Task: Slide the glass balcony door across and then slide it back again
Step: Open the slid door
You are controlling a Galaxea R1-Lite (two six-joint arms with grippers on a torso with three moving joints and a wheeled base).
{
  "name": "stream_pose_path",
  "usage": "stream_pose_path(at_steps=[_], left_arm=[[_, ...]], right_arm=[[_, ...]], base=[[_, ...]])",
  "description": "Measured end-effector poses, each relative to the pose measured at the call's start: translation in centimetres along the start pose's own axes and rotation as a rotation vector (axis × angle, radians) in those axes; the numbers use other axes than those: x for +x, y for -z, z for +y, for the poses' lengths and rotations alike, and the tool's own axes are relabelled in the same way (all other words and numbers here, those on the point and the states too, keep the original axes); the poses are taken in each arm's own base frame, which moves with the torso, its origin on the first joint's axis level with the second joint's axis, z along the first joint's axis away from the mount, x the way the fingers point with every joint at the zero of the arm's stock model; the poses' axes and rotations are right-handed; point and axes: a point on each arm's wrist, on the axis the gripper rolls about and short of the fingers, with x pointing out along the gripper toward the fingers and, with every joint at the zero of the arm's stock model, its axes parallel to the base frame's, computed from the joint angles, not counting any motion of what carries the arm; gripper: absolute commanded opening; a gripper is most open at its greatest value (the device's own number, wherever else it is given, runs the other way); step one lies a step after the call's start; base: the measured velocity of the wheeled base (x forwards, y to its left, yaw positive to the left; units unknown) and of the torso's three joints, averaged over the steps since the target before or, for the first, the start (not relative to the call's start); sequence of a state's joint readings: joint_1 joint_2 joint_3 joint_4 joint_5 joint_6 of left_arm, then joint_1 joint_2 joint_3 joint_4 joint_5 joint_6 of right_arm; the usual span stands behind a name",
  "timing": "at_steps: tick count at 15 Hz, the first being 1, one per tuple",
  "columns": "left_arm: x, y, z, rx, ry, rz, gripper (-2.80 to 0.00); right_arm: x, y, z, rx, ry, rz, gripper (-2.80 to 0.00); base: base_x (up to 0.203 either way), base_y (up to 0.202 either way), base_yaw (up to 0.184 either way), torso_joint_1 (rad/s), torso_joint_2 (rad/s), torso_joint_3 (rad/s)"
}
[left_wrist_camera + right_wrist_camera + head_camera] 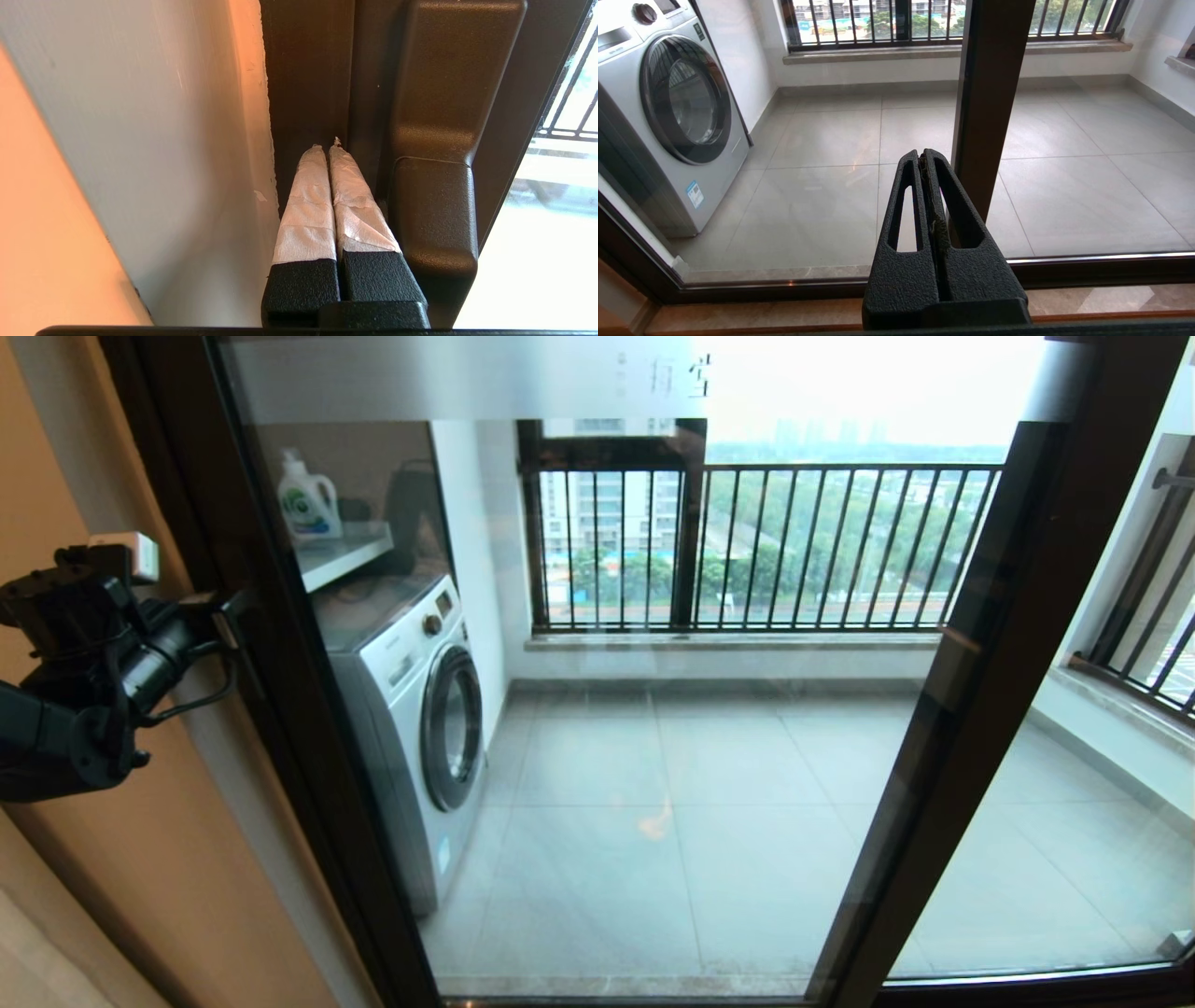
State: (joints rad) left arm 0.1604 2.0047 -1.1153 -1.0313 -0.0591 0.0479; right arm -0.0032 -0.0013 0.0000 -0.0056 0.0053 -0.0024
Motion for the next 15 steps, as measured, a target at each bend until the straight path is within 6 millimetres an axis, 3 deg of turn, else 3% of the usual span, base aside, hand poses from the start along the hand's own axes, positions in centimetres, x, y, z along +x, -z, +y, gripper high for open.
stream_pose_path(at_steps=[9,15], left_arm=[[-0.6,0.0,-1.3,-0.007,0.021,0.013,-2.8],[-0.8,-0.5,-5.4,-0.021,0.111,-0.002,-2.8]], right_arm=[[0.0,0.0,0.0,0.0,0.0,0.0,-2.8],[0.0,0.0,0.0,-0.001,0.0,0.0,-2.8]], base=[[0.0,0.0,0.0,0.0,0.0,0.0],[0.0,0.0,0.0,0.0,0.0,0.0]])
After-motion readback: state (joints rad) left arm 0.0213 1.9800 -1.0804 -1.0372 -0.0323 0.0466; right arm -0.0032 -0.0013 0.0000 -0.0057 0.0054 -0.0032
